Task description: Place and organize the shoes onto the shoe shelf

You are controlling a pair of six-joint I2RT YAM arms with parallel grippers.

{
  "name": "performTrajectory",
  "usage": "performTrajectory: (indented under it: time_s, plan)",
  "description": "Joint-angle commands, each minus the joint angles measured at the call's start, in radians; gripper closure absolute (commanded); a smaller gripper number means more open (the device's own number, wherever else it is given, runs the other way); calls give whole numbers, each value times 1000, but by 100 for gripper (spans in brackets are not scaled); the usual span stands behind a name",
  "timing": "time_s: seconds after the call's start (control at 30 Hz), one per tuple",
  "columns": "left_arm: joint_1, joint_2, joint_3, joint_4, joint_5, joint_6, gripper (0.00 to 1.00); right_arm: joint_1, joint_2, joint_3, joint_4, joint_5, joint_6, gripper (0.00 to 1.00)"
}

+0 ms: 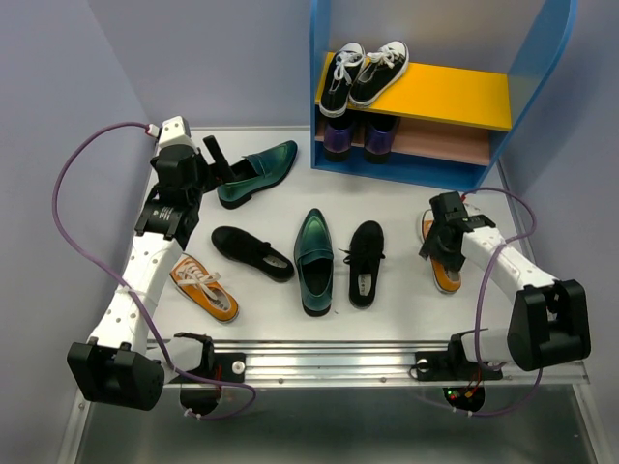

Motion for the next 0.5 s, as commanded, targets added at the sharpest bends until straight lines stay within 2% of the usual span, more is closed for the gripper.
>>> performTrajectory:
  time_s: [0.0,0.07,0.17,0.2,0.23,0.27,0.37,0.47]
  plan:
    - [-2,-14,9,32,-5,15,1,-4,-20,-21,73,-88,-53,42]
    - [-2,-11,12,31,-10,16,1,-4,-14,-26,84,-136,-67,47]
    - [-4,-8,18,23,-13,19,1,-4,6,-21,104,-139,-85,62]
    - [-2,-10,19,17,-14,21,1,-4,12,-15,105,-133,-98,79]
    - [-4,-11,24,14,-17,27,1,-4,21,-11,108,-122,-107,86]
    - [-4,-14,25,9,-20,27,1,-4,23,3,110,-117,-118,99]
    - [-4,-26,22,3,-40,32,1,-4,14,31,111,-120,-151,99]
    - [-4,-29,22,5,-56,30,1,58,-11,54,137,-143,-138,99]
